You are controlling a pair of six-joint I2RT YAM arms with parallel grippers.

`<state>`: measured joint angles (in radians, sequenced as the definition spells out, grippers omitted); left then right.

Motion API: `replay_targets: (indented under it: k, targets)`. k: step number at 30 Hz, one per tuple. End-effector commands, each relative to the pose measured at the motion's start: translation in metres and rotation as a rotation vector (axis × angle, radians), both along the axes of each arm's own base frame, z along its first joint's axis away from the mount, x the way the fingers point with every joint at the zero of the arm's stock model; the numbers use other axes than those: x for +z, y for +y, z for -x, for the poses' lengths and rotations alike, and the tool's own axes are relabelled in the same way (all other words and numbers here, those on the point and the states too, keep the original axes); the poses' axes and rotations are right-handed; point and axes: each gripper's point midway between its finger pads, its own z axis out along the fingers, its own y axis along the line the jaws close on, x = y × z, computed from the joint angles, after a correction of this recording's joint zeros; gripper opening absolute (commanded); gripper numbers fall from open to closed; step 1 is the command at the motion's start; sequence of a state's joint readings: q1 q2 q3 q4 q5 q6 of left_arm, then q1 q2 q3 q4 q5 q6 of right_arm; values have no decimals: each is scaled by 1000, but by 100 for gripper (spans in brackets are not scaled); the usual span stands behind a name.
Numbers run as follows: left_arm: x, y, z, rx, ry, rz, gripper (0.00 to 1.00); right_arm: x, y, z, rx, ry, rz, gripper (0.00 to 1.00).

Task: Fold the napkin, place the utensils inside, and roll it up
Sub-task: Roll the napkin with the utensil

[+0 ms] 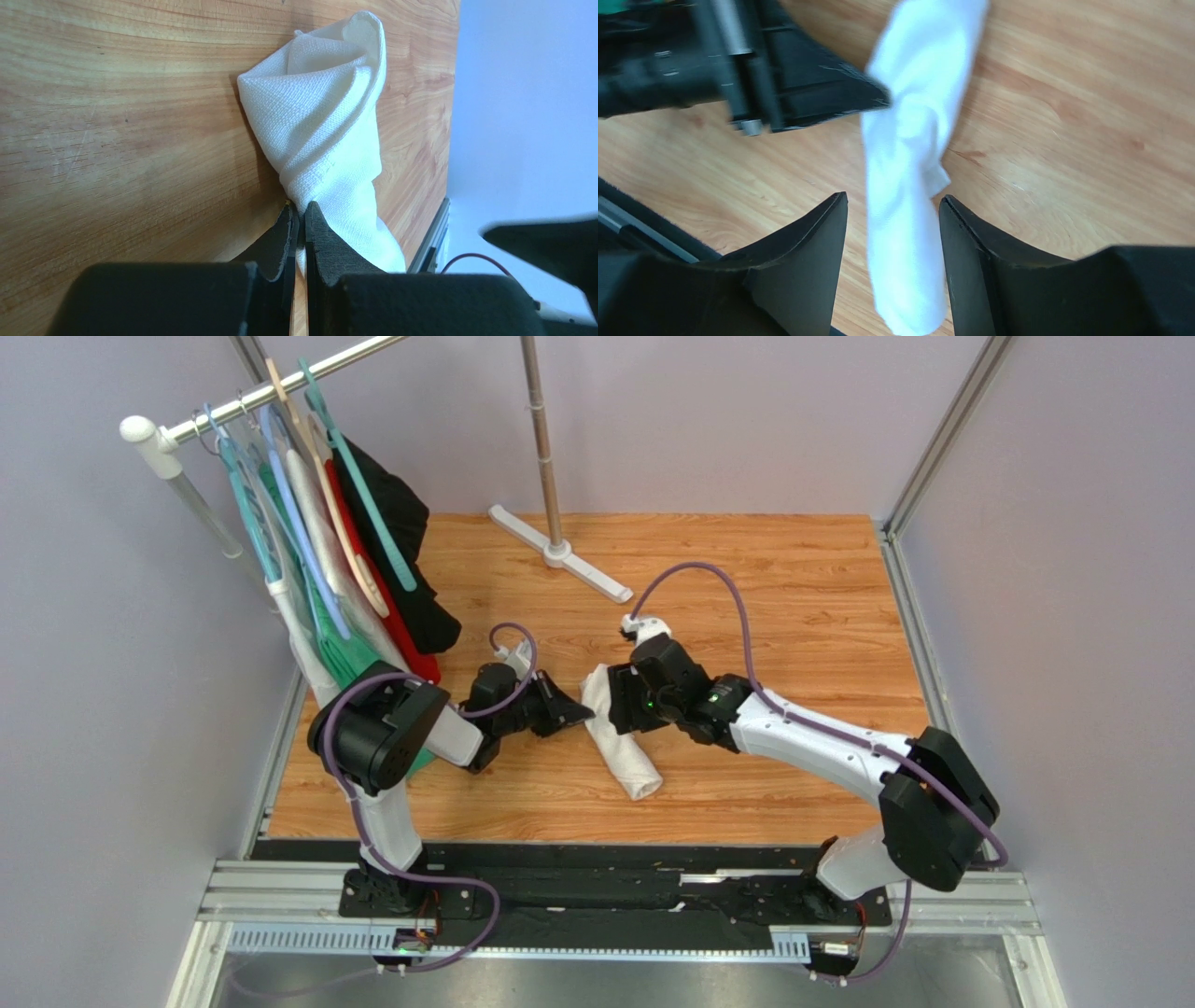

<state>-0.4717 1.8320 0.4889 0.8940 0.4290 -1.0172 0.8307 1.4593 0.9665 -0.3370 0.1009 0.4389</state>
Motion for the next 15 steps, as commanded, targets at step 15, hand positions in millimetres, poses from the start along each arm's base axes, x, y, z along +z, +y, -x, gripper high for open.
replay_targets:
  k: [15]
  targets:
    - [5, -2, 4, -16, 4, -6, 4, -48, 48, 17, 177, -184, 418, 56]
